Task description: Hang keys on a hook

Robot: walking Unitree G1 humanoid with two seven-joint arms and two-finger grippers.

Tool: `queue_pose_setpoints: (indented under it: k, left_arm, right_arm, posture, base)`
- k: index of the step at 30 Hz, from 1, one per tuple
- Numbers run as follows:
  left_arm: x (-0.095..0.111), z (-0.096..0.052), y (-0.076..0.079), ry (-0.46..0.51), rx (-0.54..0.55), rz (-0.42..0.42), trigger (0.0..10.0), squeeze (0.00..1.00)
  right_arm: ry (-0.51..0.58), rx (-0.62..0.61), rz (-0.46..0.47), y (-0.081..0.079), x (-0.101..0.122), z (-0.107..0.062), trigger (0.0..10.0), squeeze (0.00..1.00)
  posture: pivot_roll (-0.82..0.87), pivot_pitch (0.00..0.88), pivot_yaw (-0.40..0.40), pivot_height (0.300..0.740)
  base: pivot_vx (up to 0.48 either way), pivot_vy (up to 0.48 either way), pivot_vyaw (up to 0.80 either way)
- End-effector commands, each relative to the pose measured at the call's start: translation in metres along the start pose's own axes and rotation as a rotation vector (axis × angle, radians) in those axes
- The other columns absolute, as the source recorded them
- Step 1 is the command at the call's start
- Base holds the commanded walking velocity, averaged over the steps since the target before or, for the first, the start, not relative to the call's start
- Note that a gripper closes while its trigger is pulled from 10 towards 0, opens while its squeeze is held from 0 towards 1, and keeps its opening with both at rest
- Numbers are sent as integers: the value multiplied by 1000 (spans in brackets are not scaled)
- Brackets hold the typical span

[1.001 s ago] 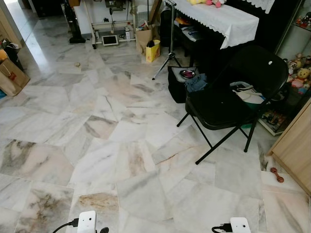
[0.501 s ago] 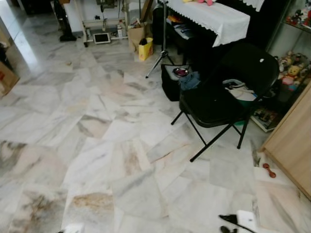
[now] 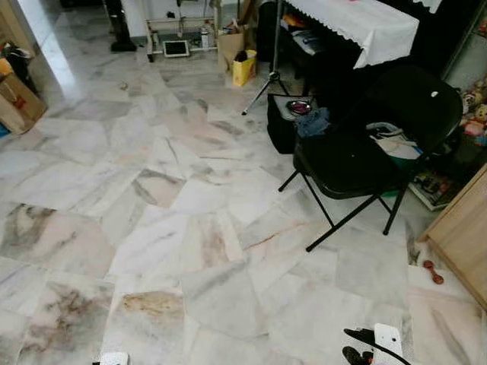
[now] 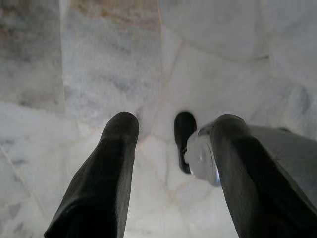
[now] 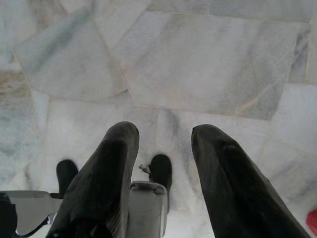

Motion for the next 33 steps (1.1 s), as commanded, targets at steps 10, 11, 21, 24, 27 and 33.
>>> queue_pose_setpoints:
  k: [10,11,21,24,27,33]
  left_arm:
    - [-7,-3,4,9,13,-47,10000,0]
    - [-7,-3,4,13,9,-41,10000,0]
    - [-9,-6,0,48,29,-48,10000,0]
    - [64,19,30,202,3,-27,10000,0]
    - [137,29,63,329,-57,30,10000,0]
    - [136,30,79,296,-121,89,10000,0]
  right_arm:
    - [-18,-24,-2,2,-9,-1,10000,0]
    - [-22,-32,-6,1,-11,-1,10000,0]
    - [-37,-52,23,-1,-24,-2,10000,0]
    - [-47,-55,21,0,-28,-3,10000,0]
    - [-59,-54,4,0,-30,-3,10000,0]
    - [-67,-70,-9,4,-32,-5,10000,0]
  posture:
    - [135,0,-16,740]
    - [126,0,-9,740]
    - [120,0,15,740]
    - [127,0,9,740]
    - [134,0,2,740]
    - [142,0,-19,740]
  base:
    - [0,0,0]
    - [0,0,0]
    - [0,0,0]
    - [0,0,0]
    - [0,0,0]
    - [0,0,0]
Point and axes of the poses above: a point about 5 cm out from each wrist's last joint towards the gripper, its own z axis pointing out of the wrist towards the gripper, its own x axis along the axis of the wrist's last joint, y = z × x, the point moved 2 cm from there along z, pointing out of the wrist towards the gripper, and after that the axes turned 7 degrees about z, right-handed, at the moved point
